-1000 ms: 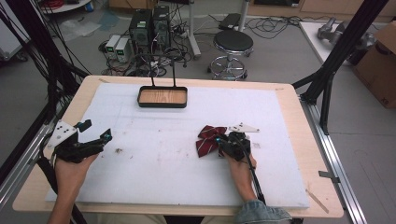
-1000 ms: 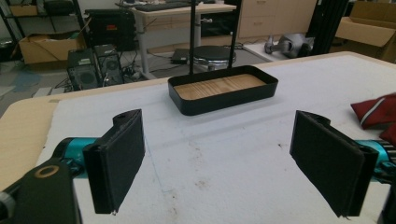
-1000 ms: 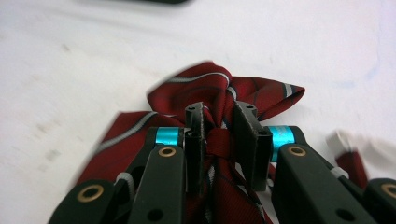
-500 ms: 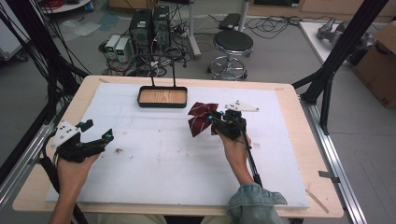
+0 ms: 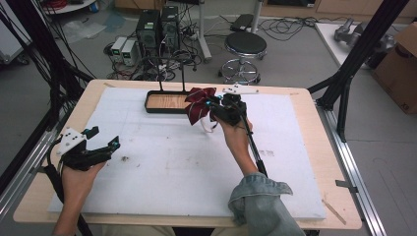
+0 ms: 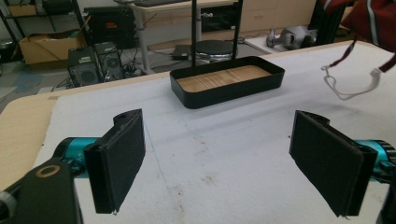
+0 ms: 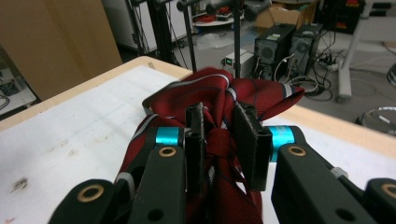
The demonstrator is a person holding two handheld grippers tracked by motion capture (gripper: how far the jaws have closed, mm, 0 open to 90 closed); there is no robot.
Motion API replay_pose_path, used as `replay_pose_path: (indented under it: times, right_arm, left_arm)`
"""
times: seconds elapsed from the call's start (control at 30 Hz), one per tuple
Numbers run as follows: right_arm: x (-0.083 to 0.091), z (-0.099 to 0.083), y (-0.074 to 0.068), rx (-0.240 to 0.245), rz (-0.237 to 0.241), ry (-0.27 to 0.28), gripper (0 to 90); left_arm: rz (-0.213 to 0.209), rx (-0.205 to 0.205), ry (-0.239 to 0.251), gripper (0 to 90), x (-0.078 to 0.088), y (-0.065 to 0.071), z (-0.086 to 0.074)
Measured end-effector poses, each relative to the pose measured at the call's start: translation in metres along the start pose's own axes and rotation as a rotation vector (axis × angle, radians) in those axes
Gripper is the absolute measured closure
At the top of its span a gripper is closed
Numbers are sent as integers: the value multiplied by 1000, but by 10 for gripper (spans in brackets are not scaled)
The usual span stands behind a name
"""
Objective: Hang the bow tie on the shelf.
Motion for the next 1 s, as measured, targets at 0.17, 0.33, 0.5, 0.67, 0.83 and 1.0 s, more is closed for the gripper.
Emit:
replay_pose_path:
  times: [0.17,0.33,0.5,0.67,0.83,1.0]
  right_arm:
    - [-14,20,0,5,27,24,742]
    - [-27,36,1,11,35,37,742]
    - [-41,46,1,2,59,47,742]
    - [-55,54,-1,16,87,53,742]
    - [-62,69,3,17,93,102,742]
    - [-69,78,15,-3,83,127,742]
  left_arm:
    - [-7,-8,-2,187,-2,2,-1]
    - [-15,-12,-1,187,-4,4,-1]
    - [-15,-13,3,188,-4,4,-1]
    - [-19,-20,6,188,-5,4,-1]
    - [-22,-14,5,188,-6,5,-2]
    - [-28,-18,1,191,-7,6,-3]
Point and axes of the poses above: each handheld gripper's, and its own axes: x roughly backward along the jaws, z roughly out of its top, y roughly to its right, the point moved 7 cm from there along -x, roughly forward along the jaws, and after that the axes turned 3 degrees about z, right-handed, at the moved point
